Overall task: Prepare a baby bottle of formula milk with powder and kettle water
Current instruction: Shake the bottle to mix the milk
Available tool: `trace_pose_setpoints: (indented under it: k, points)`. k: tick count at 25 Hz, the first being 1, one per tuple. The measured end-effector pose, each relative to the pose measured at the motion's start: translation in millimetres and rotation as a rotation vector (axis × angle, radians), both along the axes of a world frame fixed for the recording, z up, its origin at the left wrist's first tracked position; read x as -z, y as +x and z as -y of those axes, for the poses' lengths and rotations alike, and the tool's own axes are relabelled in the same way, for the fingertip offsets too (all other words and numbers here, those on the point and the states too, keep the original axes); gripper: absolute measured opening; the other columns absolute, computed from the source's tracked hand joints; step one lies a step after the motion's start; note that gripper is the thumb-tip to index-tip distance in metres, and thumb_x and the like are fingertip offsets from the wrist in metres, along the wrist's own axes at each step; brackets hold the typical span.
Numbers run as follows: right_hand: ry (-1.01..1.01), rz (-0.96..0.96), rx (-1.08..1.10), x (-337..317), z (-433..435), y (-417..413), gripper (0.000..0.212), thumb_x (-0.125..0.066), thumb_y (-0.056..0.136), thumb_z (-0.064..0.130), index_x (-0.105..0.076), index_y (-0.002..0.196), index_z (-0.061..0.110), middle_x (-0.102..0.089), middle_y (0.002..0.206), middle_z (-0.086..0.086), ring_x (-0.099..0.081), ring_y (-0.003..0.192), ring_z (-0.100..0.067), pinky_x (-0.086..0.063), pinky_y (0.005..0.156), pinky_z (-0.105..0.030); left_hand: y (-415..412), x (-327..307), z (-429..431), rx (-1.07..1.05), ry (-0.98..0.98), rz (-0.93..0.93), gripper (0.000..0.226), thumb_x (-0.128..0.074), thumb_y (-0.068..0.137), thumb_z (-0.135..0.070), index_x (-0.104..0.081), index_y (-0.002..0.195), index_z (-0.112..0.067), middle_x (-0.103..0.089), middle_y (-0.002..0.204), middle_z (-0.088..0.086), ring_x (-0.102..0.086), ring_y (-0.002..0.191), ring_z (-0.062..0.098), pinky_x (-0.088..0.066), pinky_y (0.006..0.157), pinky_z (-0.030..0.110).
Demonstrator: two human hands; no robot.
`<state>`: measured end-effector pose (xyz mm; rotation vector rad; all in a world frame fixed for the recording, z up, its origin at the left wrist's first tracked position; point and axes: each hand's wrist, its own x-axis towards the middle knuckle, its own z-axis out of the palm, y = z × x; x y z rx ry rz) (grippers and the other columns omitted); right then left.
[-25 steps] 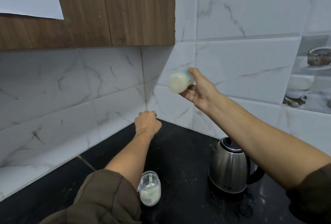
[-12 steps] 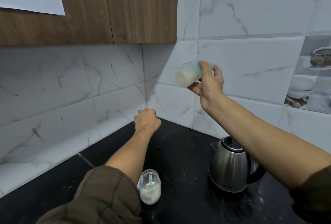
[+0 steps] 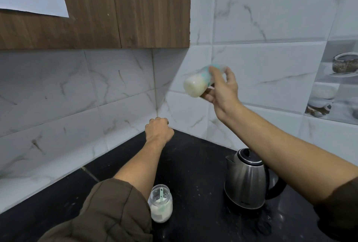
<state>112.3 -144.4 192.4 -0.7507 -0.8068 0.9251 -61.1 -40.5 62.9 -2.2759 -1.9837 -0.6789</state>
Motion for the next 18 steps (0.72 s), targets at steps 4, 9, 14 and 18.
trace_pose_setpoints:
  k: [4,9,14,18]
  points:
    - [-0.014,0.401,-0.175,22.7,6.6,-13.3,0.073,-0.085,0.081,0.037,-0.055,0.147,0.038,-0.077,0.112,-0.011,-0.079,0.072,-0.03,-0.06,0.053,-0.033,5.6,0.0,4.2,-0.009,-0.011,0.047,0.03,-0.06,0.089,-0.014,-0.07,0.117,-0.011,-0.064,0.102,0.007,-0.062,0.101,0.027,-0.057,0.09,0.044]
    - [-0.077,-0.078,-0.008,-0.7,-7.2,3.5,0.068,-0.078,0.093,0.029,-0.046,0.153,0.02,-0.067,0.121,-0.011,-0.081,0.076,-0.031,-0.064,0.062,-0.038,0.9,0.3,1.8,0.004,-0.002,-0.015,0.042,-0.054,0.088,-0.011,-0.071,0.126,-0.017,-0.07,0.12,0.006,-0.061,0.11,0.027,-0.054,0.093,0.042]
    - [0.006,0.433,-0.253,6.5,9.0,-3.4,0.067,-0.082,0.083,0.036,-0.059,0.146,0.034,-0.078,0.102,-0.005,-0.076,0.068,-0.027,-0.058,0.052,-0.03,2.8,1.0,1.4,-0.009,-0.018,-0.022,0.035,-0.056,0.089,-0.013,-0.073,0.12,-0.016,-0.069,0.11,0.006,-0.061,0.103,0.026,-0.055,0.092,0.043]
    - [-0.05,0.119,-0.092,-0.1,0.8,2.7,0.062,-0.08,0.092,0.034,-0.054,0.147,0.024,-0.071,0.123,-0.012,-0.079,0.073,-0.028,-0.062,0.059,-0.034,3.7,1.0,2.7,0.009,-0.013,-0.02,0.041,-0.055,0.088,-0.012,-0.071,0.125,-0.017,-0.07,0.118,0.007,-0.06,0.109,0.027,-0.054,0.092,0.042]
